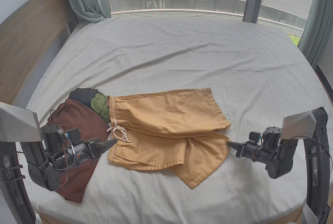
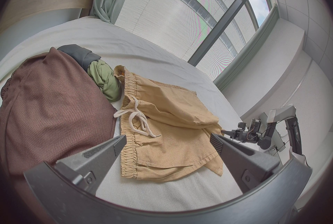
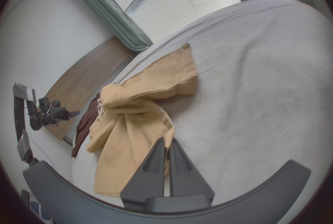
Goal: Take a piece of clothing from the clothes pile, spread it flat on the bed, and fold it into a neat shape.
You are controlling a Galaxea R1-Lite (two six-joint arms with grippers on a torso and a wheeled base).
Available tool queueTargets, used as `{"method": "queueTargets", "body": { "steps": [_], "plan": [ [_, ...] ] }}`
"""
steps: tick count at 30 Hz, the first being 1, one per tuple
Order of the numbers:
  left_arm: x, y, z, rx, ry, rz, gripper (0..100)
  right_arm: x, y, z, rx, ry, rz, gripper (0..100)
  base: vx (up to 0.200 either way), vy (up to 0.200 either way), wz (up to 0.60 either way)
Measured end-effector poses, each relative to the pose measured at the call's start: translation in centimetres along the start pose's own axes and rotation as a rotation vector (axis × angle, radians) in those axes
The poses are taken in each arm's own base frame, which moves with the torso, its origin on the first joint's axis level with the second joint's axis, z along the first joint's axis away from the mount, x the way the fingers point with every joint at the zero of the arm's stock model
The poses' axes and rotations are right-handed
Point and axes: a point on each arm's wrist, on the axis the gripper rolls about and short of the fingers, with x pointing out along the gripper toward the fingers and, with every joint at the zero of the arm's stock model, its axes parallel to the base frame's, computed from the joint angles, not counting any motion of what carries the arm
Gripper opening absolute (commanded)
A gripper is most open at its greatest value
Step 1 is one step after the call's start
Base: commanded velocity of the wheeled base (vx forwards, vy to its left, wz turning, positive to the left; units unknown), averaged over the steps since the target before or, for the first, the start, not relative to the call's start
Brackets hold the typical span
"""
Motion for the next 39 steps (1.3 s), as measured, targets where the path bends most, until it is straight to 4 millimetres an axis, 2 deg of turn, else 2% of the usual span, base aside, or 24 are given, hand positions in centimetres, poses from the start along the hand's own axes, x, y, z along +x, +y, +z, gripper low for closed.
{"method": "queueTargets", "body": {
  "steps": [11,21,22,31,39],
  "plan": [
    [0.1,0.1,-0.3,-0.004,0.01,0.002,100,0.7,-0.7,1.8,-0.022,-0.08,-0.03,0,0.0,0.0,0.0],
    [0.1,0.2,-0.4,-0.007,0.013,0.004,100,1.6,-0.8,1.9,-0.036,-0.105,-0.042,0,0.0,0.0,0.0],
    [0.1,0.2,-0.4,-0.008,0.014,0.005,100,1.7,-0.8,1.9,-0.036,-0.104,-0.041,100,0.0,0.0,0.0],
    [0.2,0.5,-1.1,-0.021,0.038,0.014,100,0.9,-0.1,1.5,-0.029,-0.076,-0.038,100,0.0,0.0,0.0],
    [0.1,0.8,-2.2,-0.049,0.083,0.028,100,-1.5,2.9,1.5,-0.025,-0.015,0.001,100,0.0,0.0,0.0]
  ]
}}
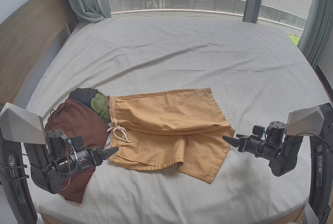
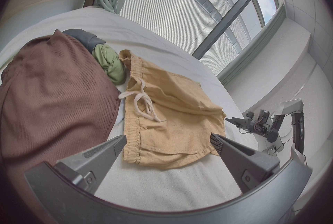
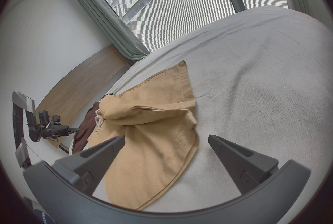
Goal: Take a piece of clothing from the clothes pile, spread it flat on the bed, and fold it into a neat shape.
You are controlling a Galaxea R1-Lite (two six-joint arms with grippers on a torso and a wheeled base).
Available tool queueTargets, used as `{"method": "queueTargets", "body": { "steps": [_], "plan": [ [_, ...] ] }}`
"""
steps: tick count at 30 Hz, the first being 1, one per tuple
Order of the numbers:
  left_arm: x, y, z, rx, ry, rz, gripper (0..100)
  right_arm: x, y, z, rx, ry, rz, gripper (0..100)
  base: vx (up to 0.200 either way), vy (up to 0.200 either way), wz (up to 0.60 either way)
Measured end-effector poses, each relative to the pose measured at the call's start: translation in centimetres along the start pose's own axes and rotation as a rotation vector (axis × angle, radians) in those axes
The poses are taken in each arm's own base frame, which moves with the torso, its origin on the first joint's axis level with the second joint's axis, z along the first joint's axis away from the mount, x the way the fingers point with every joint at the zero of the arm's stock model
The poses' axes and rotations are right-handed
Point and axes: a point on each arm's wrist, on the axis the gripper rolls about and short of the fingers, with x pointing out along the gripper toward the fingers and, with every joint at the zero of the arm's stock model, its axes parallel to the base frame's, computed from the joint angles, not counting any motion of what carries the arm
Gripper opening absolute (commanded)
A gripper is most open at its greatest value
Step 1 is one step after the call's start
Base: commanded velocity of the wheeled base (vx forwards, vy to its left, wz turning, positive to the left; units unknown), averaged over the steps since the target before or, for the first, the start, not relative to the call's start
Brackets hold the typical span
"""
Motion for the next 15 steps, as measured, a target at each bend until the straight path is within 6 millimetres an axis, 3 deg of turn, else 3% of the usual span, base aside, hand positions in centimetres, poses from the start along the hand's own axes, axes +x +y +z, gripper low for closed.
{"method": "queueTargets", "body": {
  "steps": [15],
  "plan": [
    [1.5,1.7,-2.6,-0.054,0.087,0.027,100,-0.7,1.5,1.3,-0.023,-0.023,0.029,100,0.0,0.0,0.0]
  ]
}}
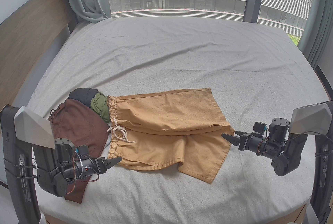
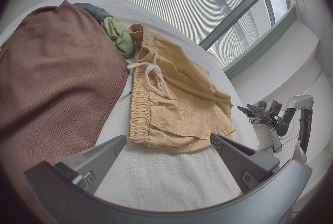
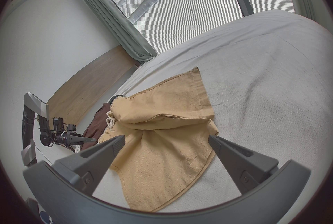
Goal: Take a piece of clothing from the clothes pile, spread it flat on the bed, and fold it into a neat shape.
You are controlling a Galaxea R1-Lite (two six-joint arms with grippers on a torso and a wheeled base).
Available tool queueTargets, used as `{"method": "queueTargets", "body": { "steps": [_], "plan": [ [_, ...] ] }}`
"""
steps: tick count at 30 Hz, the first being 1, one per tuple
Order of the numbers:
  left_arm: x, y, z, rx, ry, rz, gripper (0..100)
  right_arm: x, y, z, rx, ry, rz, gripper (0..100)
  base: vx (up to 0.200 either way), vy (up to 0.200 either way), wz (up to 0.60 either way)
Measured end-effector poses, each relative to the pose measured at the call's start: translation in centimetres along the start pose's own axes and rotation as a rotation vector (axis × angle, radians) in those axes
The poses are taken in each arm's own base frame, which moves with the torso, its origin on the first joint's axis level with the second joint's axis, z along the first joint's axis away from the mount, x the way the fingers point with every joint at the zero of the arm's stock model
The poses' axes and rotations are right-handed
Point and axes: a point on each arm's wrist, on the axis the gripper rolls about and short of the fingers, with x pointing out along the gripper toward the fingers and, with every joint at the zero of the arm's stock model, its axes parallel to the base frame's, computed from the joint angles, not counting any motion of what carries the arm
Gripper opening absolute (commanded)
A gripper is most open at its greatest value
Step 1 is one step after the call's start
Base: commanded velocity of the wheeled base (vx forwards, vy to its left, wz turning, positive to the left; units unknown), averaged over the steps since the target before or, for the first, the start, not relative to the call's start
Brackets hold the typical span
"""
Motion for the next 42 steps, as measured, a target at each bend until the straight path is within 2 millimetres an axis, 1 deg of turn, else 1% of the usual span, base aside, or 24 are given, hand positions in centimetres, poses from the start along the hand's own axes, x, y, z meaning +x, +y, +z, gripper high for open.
{"method": "queueTargets", "body": {
  "steps": [14,19,26,27,34,39,42],
  "plan": [
    [1.8,1.3,-0.5,-0.025,0.003,0.014,100,0.1,0.1,0.3,-0.006,-0.009,0.004,100,0.0,0.0,0.0],
    [2.4,1.5,-0.4,-0.063,-0.008,0.011,100,0.1,0.1,0.3,-0.008,-0.012,0.006,100,0.0,0.0,0.0],
    [3.0,1.4,-0.5,-0.061,-0.007,0.003,100,0.1,0.1,0.3,-0.007,-0.013,0.006,100,0.0,0.0,0.0],
    [3.0,1.3,-0.5,-0.06,-0.006,0.003,0,0.1,0.1,0.3,-0.008,-0.013,0.006,100,0.0,0.0,0.0],
    [3.3,1.5,-0.7,-0.06,-0.003,0.004,0,-0.1,0.2,0.1,-0.008,-0.001,0.007,100,0.0,0.0,0.0],
    [3.4,1.6,-0.7,-0.059,-0.005,0.004,0,-0.7,0.9,-1.2,-0.015,0.062,0.025,100,0.0,0.0,0.0],
    [3.4,1.7,-0.6,-0.057,-0.007,0.004,0,-1.1,1.7,-2.4,-0.011,0.115,0.045,100,0.0,0.0,0.0]
  ]
}}
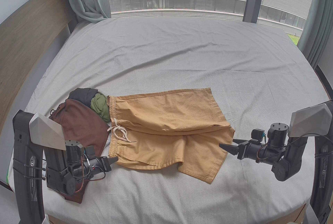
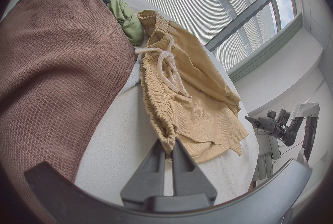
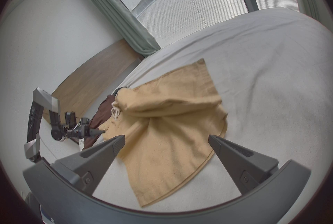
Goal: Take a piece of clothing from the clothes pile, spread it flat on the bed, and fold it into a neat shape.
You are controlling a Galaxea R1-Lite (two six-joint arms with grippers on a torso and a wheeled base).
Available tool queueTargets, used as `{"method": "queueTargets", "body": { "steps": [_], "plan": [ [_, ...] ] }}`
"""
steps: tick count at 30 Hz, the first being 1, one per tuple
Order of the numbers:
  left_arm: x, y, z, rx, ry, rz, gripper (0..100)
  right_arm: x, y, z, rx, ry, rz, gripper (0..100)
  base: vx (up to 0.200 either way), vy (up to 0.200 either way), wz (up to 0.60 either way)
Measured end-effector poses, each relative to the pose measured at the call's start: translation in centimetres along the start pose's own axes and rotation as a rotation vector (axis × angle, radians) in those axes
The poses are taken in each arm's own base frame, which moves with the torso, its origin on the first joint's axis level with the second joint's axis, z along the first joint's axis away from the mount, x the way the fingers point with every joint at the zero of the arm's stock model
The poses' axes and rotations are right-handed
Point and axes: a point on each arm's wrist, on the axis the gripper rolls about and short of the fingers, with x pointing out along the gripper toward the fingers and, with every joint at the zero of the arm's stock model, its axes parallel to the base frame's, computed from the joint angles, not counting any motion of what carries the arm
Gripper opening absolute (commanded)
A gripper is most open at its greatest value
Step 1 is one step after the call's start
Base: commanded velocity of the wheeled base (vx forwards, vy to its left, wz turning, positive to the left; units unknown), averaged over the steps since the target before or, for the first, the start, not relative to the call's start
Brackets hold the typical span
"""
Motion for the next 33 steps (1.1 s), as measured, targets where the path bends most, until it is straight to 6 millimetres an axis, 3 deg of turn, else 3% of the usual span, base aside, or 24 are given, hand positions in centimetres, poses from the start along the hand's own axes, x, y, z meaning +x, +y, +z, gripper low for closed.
{"method": "queueTargets", "body": {
  "steps": [7,21,33],
  "plan": [
    [0.0,0.0,0.0,0.002,0.0,0.001,0,-0.4,1.6,-2.6,0.027,0.112,0.029,100,0.0,0.0,0.0],
    [0.0,0.0,0.0,0.004,-0.001,0.001,0,-0.2,2.6,-6.9,0.087,0.282,0.037,100,0.0,0.0,0.0],
    [0.0,0.1,0.1,0.004,-0.003,0.002,0,1.6,3.5,-8.1,0.109,0.309,0.074,100,0.0,0.0,0.0]
  ]
}}
